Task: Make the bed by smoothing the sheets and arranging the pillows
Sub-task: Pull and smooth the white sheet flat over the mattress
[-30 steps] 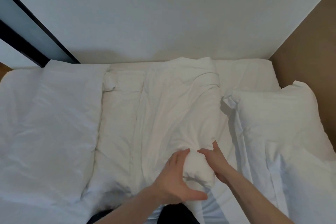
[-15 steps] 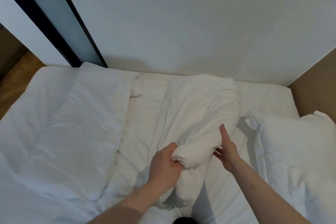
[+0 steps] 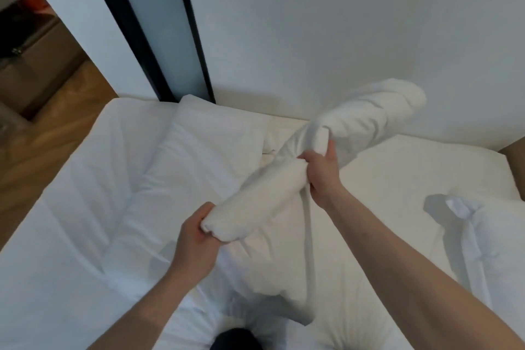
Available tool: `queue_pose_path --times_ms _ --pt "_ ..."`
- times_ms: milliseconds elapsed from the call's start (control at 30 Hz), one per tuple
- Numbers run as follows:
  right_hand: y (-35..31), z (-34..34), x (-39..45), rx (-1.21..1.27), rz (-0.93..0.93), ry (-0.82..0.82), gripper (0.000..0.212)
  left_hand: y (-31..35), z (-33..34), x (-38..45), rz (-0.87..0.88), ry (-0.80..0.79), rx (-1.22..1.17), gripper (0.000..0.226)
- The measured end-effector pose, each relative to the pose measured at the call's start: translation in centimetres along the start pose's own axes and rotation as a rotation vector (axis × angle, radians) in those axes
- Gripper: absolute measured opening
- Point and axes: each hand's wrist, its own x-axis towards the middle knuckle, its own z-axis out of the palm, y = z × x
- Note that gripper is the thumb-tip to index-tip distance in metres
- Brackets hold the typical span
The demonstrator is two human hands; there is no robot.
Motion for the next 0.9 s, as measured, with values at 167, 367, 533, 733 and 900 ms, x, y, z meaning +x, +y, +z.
queue_pose_path --times_ms 167,367,533,733,900 --pt "0.0 16.0 -2.6 -0.159 -0.093 -0.302 0.076 -1.7 -12.8 0.6 -0.095 0.285 -0.073 0.033" --pt "5.9 24.7 -3.8 -0.481 0.063 -0.705 0.055 -11.2 -23.1 -0.5 -0.570 0.525 -0.058 0.037" --pt "12.7 18.7 -1.3 -0.895 0.015 -0.586 0.064 -16.9 -27.9 1.2 -0.797 0.361 0.270 0.063" --pt "17.9 9.6 -0.4 -1.058 0.142 -0.419 0.071 -13.5 -25.3 10.8 -0.563 0.241 0.486 0.087" --pt "20.8 5.8 -1.4 -1.052 0.255 -0.276 0.080 -14.5 -22.6 14.1 -0.761 -0.008 0.659 0.119"
